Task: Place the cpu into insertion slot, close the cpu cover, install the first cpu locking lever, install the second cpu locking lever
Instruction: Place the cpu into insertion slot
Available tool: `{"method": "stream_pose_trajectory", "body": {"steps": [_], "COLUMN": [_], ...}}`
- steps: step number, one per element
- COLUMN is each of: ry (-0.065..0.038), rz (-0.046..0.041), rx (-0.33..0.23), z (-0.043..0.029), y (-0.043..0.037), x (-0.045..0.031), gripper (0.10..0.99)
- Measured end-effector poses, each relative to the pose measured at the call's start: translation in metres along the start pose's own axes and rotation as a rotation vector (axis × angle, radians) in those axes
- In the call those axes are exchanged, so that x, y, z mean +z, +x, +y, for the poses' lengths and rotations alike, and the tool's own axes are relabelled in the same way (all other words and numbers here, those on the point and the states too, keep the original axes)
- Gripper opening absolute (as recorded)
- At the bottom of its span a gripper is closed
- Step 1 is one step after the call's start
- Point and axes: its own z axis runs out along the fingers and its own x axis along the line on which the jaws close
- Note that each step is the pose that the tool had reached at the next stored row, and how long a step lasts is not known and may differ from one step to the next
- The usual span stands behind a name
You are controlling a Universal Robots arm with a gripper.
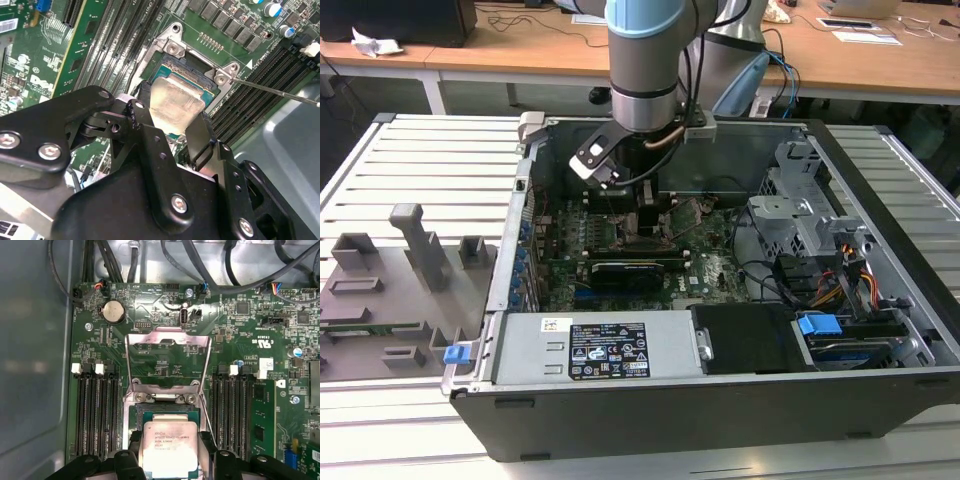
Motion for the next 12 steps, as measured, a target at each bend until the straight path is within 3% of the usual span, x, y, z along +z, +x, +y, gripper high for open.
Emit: {"method": "stream_pose_trajectory", "body": {"steps": [12], "ry": [0.000], "rz": [-0.0007], "rx": [0.009], "z": [-0.0008], "y": [0.0005], "x": [0.0107], "gripper": [0.525]}}
